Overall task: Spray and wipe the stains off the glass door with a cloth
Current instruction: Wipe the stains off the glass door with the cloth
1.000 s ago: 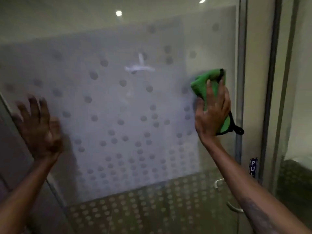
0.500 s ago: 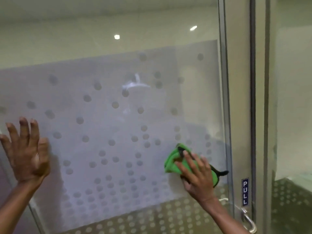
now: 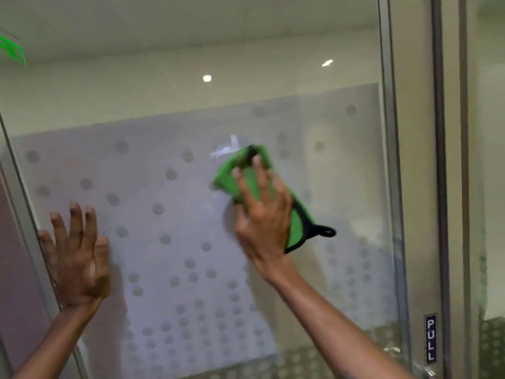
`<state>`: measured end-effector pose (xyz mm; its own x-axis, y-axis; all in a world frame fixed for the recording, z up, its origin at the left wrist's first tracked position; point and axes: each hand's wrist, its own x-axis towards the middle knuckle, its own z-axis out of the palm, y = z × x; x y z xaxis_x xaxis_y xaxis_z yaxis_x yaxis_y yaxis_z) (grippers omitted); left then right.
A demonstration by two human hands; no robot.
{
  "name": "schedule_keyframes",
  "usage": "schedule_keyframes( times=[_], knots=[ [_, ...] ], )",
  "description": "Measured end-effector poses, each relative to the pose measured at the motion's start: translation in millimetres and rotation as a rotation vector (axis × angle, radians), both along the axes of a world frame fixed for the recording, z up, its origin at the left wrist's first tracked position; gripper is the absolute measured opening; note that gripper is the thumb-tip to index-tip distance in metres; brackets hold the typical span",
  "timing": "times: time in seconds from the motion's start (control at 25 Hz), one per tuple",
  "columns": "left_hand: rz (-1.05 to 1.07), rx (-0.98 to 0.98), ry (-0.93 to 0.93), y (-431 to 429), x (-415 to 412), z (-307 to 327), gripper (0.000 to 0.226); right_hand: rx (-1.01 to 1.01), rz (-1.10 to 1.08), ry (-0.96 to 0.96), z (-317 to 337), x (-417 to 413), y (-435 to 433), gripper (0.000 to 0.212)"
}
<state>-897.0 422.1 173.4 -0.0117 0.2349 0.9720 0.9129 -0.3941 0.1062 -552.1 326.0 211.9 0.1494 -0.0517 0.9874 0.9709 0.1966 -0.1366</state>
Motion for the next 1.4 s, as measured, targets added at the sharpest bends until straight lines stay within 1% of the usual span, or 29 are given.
schedule_keyframes(
  times=[0.08, 0.16, 0.2, 0.24, 0.28, 0.36, 0.4, 0.48, 0.56, 0.6, 0.64, 0.68, 0.76, 0.8, 0.88, 0.96, 1.0, 1.04, 1.08, 1.12, 1.16, 1.2, 1.28, 1.32, 1.4],
  knots=[
    [0.007, -0.007, 0.016, -3.1, -0.6, 2.6, 0.058, -0.115, 0.059, -0.311, -58.5, -30.8, -0.8, 0.061],
    [0.004, -0.013, 0.028, -5.4, -0.3, 1.7, 0.058, -0.193, 0.039, -0.560, -116.6, -11.8, -7.2, 0.058],
    [0.005, -0.010, 0.024, -6.3, 0.6, 1.8, 0.058, -0.224, 0.021, -0.622, -134.6, 11.4, -10.8, 0.057],
    [0.008, -0.006, 0.020, -7.7, 2.0, 2.4, 0.058, -0.232, -0.007, -0.627, -143.4, 39.8, -14.4, 0.059],
    [0.009, -0.006, 0.021, -10.0, 3.6, 3.4, 0.058, -0.219, -0.038, -0.575, -144.4, 69.4, -19.7, 0.062],
    [0.009, -0.006, 0.028, -16.6, 6.4, 5.4, 0.059, -0.170, -0.103, -0.350, -124.3, 124.8, -33.5, 0.069],
    [0.010, -0.005, 0.029, -19.7, 7.9, 6.8, 0.059, -0.144, -0.128, -0.221, -105.5, 148.7, -38.7, 0.069],
    [0.015, 0.000, 0.026, -24.8, 11.4, 8.5, 0.059, -0.106, -0.110, 0.032, -55.6, 181.0, -43.6, 0.063],
    [0.024, 0.025, 0.029, -29.9, 15.0, 9.0, 0.060, -0.067, -0.072, 0.299, 4.5, 183.0, -43.6, 0.056],
    [0.033, 0.041, 0.032, -31.6, 17.1, 9.9, 0.060, -0.039, -0.062, 0.388, 32.9, 173.2, -40.7, 0.054],
    [0.045, 0.051, 0.034, -32.2, 18.2, 11.3, 0.060, -0.013, -0.055, 0.419, 57.5, 155.5, -35.5, 0.054],
    [0.056, 0.054, 0.033, -32.9, 19.0, 12.2, 0.060, 0.004, -0.055, 0.392, 75.1, 130.7, -29.5, 0.055],
    [0.065, 0.057, 0.040, -33.8, 19.7, 12.7, 0.060, 0.025, -0.066, 0.229, 88.4, 68.7, -15.8, 0.058],
    [0.070, 0.056, 0.042, -34.3, 20.1, 12.6, 0.060, 0.022, -0.054, 0.122, 81.8, 36.9, -9.6, 0.061],
    [0.076, 0.052, 0.033, -35.0, 19.9, 13.2, 0.060, -0.040, -0.005, -0.187, 40.2, -18.6, 0.8, 0.064],
    [0.065, 0.040, 0.032, -36.5, 17.9, 13.5, 0.060, -0.153, 0.034, -0.547, -28.9, -46.8, 1.5, 0.061],
    [0.070, 0.036, 0.039, -36.0, 16.3, 14.0, 0.060, -0.193, 0.028, -0.689, -61.3, -42.0, -0.1, 0.058],
    [0.081, 0.035, 0.048, -34.8, 15.5, 13.7, 0.060, -0.218, 0.010, -0.788, -88.1, -24.6, -1.3, 0.055],
    [0.089, 0.039, 0.052, -34.4, 16.1, 12.7, 0.060, -0.226, -0.014, -0.842, -105.5, 1.8, -4.1, 0.053],
    [0.093, 0.046, 0.052, -35.1, 16.9, 12.5, 0.059, -0.216, -0.048, -0.845, -113.5, 34.6, -8.6, 0.052],
    [0.096, 0.048, 0.050, -36.3, 17.0, 13.5, 0.059, -0.197, -0.082, -0.796, -114.3, 70.4, -15.4, 0.052],
    [0.098, 0.047, 0.047, -36.9, 17.0, 14.8, 0.059, -0.172, -0.111, -0.694, -108.6, 105.1, -23.9, 0.054],
    [0.095, 0.035, 0.036, -39.1, 19.3, 14.4, 0.059, -0.155, -0.141, -0.372, -79.9, 162.9, -41.1, 0.062],
    [0.095, 0.030, 0.032, -40.5, 20.6, 14.0, 0.059, -0.137, -0.154, -0.195, -59.8, 179.8, -45.1, 0.062],
    [0.107, 0.026, 0.036, -41.5, 21.4, 13.9, 0.059, -0.082, -0.145, 0.129, -13.3, 185.9, -43.6, 0.058]
  ],
)
